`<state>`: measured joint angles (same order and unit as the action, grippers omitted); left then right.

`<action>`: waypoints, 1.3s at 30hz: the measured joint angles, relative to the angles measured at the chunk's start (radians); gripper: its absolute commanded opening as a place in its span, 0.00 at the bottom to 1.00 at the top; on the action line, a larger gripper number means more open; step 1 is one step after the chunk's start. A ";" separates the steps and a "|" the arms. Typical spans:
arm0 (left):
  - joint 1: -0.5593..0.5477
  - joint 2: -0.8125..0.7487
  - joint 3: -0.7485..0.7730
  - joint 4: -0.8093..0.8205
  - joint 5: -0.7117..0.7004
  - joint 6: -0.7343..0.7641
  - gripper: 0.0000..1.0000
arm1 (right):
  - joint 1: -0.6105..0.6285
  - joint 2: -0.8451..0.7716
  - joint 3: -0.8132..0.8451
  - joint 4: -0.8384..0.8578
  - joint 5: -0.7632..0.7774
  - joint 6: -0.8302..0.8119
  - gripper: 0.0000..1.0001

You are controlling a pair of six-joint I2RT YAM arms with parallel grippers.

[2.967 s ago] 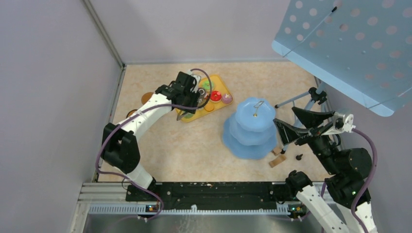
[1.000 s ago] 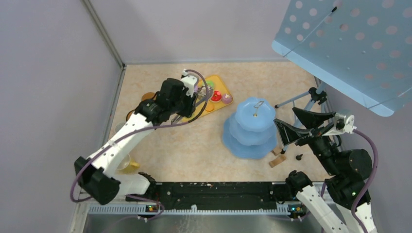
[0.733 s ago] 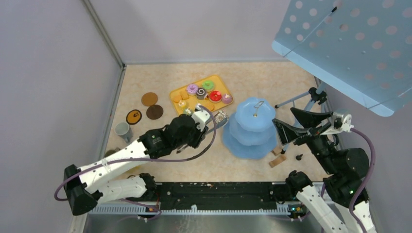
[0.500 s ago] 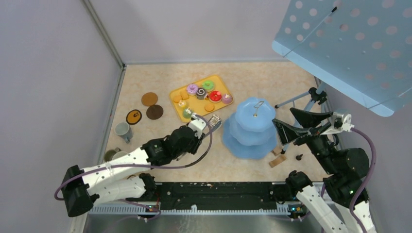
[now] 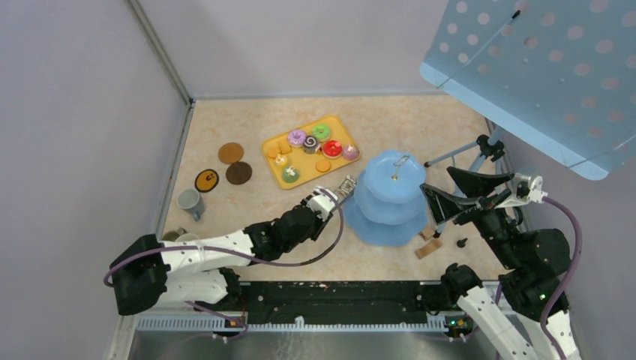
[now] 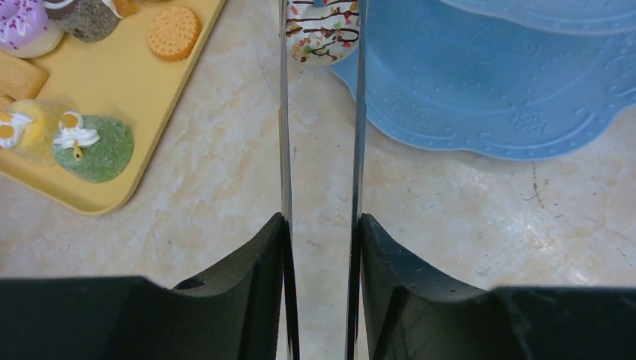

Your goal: Serve the afternoon tea

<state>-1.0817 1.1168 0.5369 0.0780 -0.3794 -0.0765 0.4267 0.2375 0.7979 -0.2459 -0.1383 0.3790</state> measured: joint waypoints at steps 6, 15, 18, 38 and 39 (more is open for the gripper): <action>0.000 0.063 0.000 0.037 -0.015 0.002 0.39 | 0.000 -0.011 0.000 -0.001 0.002 0.008 0.98; 0.000 0.180 0.030 0.170 0.052 0.063 0.39 | 0.000 -0.020 0.000 -0.001 0.002 0.008 0.98; 0.000 0.237 0.060 0.198 0.066 0.097 0.39 | 0.000 -0.020 0.000 -0.001 0.002 0.009 0.98; 0.008 0.515 0.221 0.322 0.140 0.177 0.52 | 0.000 -0.041 0.000 -0.013 0.005 0.015 0.98; 0.010 0.517 0.221 0.322 0.140 0.176 0.53 | 0.000 -0.042 0.000 -0.014 0.005 0.015 0.98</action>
<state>-1.0714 1.6337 0.7582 0.4000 -0.2390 0.0994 0.4267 0.1959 0.7982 -0.2596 -0.1329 0.3943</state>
